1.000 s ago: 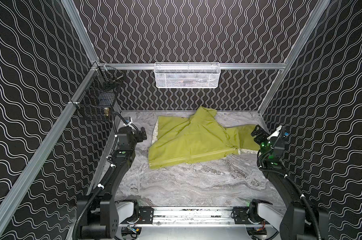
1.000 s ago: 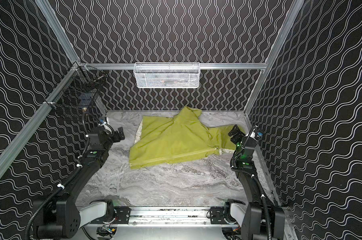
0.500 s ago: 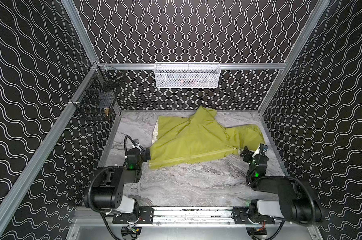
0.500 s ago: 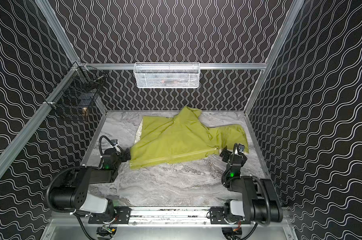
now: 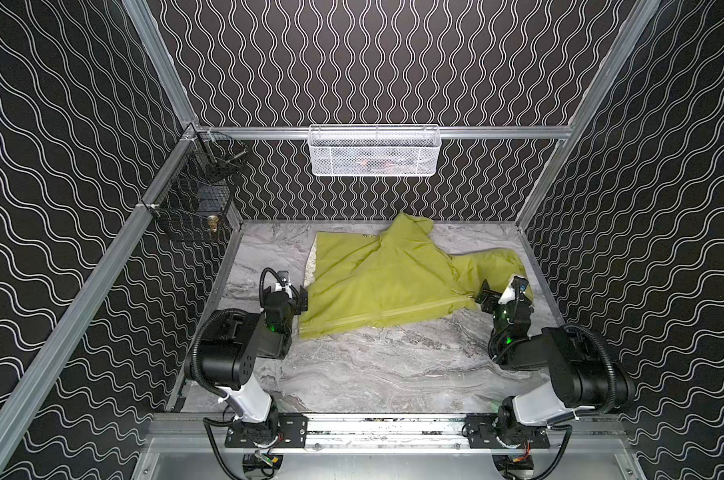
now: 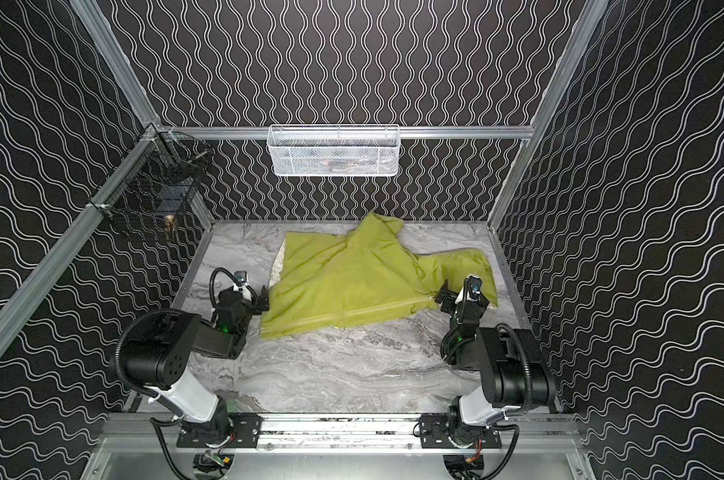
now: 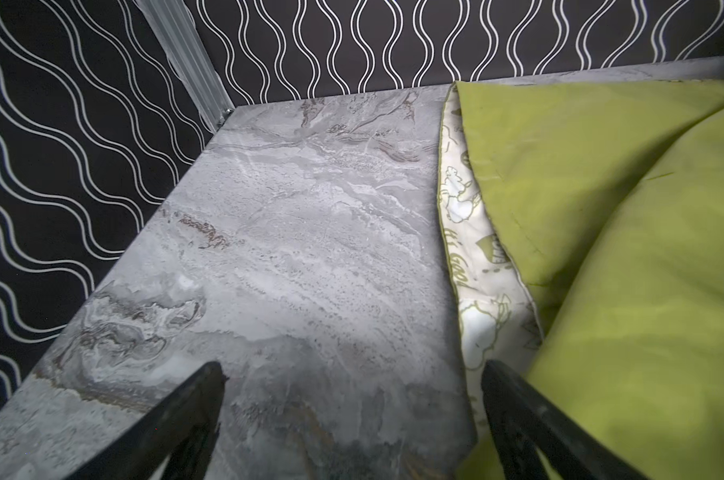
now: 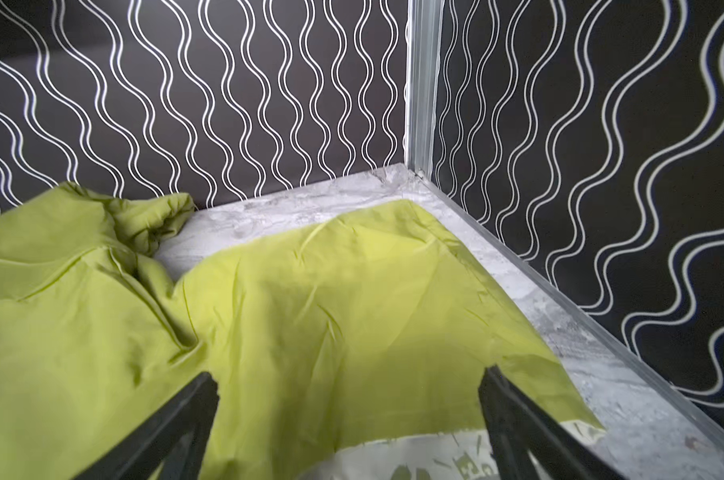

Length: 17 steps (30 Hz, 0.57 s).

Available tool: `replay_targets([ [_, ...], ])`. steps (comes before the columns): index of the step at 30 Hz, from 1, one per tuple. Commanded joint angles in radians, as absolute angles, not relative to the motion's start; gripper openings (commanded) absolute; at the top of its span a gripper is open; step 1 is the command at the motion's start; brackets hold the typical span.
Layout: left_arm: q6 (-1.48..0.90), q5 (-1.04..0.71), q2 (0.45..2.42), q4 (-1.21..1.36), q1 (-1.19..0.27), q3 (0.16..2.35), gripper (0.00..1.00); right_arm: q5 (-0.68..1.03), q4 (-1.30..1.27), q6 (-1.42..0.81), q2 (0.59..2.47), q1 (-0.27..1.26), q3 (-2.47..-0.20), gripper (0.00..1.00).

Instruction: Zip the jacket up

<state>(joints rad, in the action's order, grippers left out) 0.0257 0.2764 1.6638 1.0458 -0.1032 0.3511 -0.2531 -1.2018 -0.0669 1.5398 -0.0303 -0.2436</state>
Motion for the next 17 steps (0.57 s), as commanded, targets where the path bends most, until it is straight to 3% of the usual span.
replay_targets([
  [1,0.046,0.296,1.663,1.071,-0.110,0.352,0.99,-0.249,-1.231,-0.049,1.543,-0.031,-0.240,0.99],
  [17,0.048,0.293,1.664,1.075,-0.110,0.351,0.99,-0.224,-1.217,-0.035,1.544,-0.029,-0.249,0.99],
])
